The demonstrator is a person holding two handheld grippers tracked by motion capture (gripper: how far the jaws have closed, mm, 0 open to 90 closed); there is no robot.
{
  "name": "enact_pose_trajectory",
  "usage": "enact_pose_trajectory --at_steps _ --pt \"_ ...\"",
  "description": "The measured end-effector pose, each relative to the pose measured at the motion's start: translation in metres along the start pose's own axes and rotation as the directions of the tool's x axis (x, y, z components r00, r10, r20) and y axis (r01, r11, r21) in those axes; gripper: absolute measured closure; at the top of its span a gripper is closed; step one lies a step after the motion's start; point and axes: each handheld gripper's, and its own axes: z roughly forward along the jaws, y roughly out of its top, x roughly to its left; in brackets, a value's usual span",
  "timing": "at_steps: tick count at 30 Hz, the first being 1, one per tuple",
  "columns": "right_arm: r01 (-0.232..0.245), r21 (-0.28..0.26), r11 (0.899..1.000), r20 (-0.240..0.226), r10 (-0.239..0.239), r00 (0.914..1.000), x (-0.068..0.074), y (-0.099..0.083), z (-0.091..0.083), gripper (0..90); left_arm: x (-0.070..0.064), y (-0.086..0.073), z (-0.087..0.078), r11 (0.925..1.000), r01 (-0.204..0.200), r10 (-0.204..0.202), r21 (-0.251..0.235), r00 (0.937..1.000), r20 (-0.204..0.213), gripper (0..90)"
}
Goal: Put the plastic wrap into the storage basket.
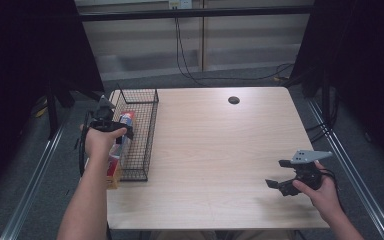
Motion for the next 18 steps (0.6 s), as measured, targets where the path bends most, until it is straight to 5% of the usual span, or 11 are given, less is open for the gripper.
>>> enact_pose_trajectory --at_steps 8,18 --pt "0.003 0.001 1.000 0.002 -0.003 1.0000 0.001 0.000 0.001 7.2 -0.001 0.001 -0.014 0.9982 -0.057 0.057 -0.016 0.9983 0.005 8.2" --pt "-0.002 0.002 1.000 0.003 0.002 1.0000 0.001 0.000 0.001 7.1 -0.007 0.001 -0.021 0.9949 -0.096 0.098 -0.029 0.9924 0.074 9.8"
